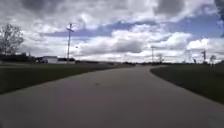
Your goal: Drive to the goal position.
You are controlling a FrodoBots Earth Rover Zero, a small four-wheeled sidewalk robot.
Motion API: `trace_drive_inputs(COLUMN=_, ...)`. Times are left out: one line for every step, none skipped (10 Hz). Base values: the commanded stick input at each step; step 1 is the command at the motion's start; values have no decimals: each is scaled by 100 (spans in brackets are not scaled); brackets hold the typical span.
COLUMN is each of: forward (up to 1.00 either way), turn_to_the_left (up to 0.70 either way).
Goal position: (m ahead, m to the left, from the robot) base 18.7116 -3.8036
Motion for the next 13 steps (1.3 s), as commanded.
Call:
trace_drive_inputs(forward=100, turn_to_the_left=-13)
trace_drive_inputs(forward=100, turn_to_the_left=-13)
trace_drive_inputs(forward=100, turn_to_the_left=-13)
trace_drive_inputs(forward=100, turn_to_the_left=-13)
trace_drive_inputs(forward=100, turn_to_the_left=-13)
trace_drive_inputs(forward=100, turn_to_the_left=-13)
trace_drive_inputs(forward=100, turn_to_the_left=-13)
trace_drive_inputs(forward=100, turn_to_the_left=-13)
trace_drive_inputs(forward=100, turn_to_the_left=-13)
trace_drive_inputs(forward=100, turn_to_the_left=-13)
trace_drive_inputs(forward=100, turn_to_the_left=-13)
trace_drive_inputs(forward=100, turn_to_the_left=-13)
trace_drive_inputs(forward=100, turn_to_the_left=-12)
